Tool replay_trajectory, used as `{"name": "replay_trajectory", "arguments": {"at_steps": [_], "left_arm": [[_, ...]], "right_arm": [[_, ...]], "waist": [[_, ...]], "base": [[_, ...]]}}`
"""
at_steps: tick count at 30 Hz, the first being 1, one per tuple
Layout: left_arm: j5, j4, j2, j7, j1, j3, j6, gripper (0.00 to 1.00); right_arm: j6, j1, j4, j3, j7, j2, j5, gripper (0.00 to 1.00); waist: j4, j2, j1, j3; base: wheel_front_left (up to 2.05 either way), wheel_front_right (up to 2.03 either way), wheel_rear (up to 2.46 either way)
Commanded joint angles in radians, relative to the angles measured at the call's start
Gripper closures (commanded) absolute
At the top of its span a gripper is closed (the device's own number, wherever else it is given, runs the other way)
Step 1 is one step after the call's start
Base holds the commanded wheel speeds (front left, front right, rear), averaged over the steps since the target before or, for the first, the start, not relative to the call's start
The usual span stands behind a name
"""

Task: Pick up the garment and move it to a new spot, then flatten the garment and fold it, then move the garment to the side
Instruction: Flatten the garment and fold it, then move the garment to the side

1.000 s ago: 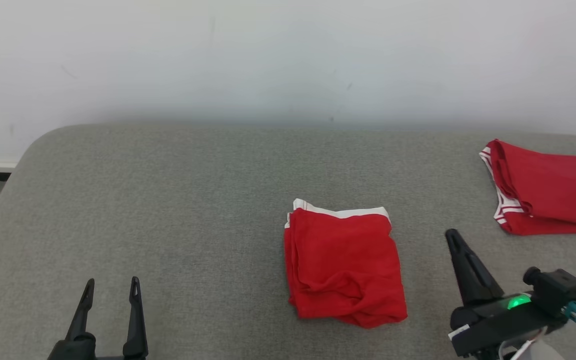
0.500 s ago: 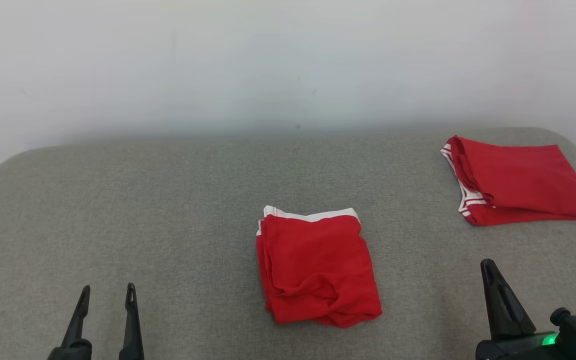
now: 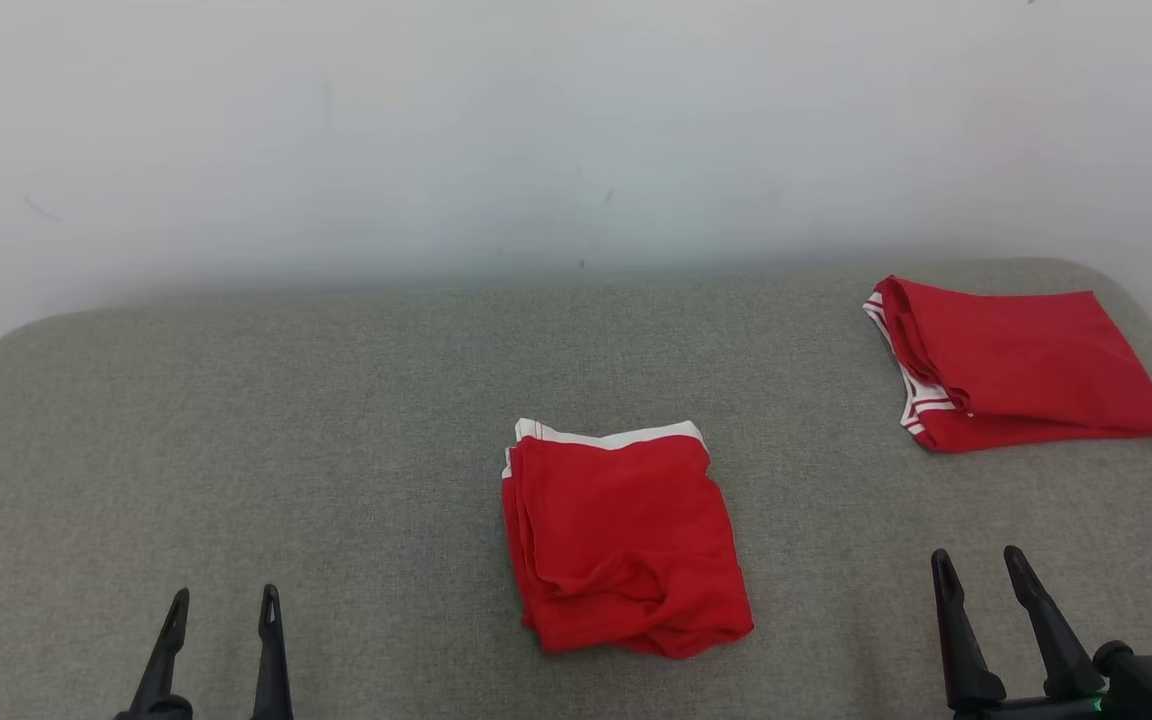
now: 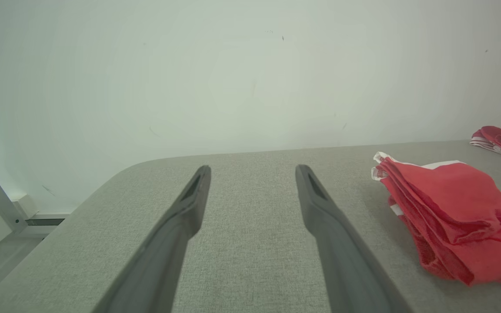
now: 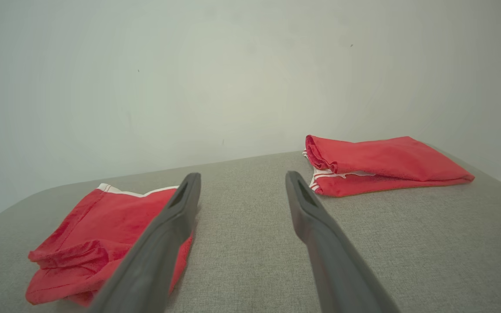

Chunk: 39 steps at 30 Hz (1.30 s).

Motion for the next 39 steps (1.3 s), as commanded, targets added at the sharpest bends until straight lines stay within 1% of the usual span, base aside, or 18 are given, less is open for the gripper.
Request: {"name": "replay_trajectory", "arguments": {"at_steps": [1, 7, 15, 20, 39], "left_arm": [[0.011, -0.003, 0.002, -0.003, 0.016, -0.001, -0.005, 0.0], [0.013, -0.004, 0.004, -0.003, 0.025, -0.007, -0.004, 0.0], [0.015, -0.005, 0.007, -0.003, 0.029, -0.016, -0.005, 0.0], [0.008, -0.007, 0.009, -0.003, 0.029, -0.024, -0.014, 0.0], [0.011, -0.002, 0.015, -0.003, 0.03, -0.038, -0.014, 0.0]], "right_arm": [[-0.003, 0.009, 0.013, -0.006, -0.001, 0.002, -0.017, 0.0], [-0.003, -0.003, 0.043, -0.014, -0.001, 0.012, -0.049, 0.0], [-0.003, -0.007, 0.051, -0.008, -0.001, 0.026, -0.081, 0.0], [-0.003, -0.011, 0.051, -0.01, -0.001, 0.033, -0.084, 0.0], [-0.003, -0.012, 0.057, -0.005, -0.001, 0.032, -0.089, 0.0]], "waist": [[0.002, 0.0, 0.0001, 0.0], [0.011, 0.0, 0.0001, -0.001], [0.017, 0.0, 0.0001, 0.003], [0.018, 0.0, 0.0001, 0.005], [0.023, 0.0, 0.0001, 0.009]], "base": [[0.0, 0.0, 0.0], [0.0, 0.0, 0.0], [0.0, 0.0, 0.0], [0.0, 0.0, 0.0], [0.0, 0.0, 0.0]]}}
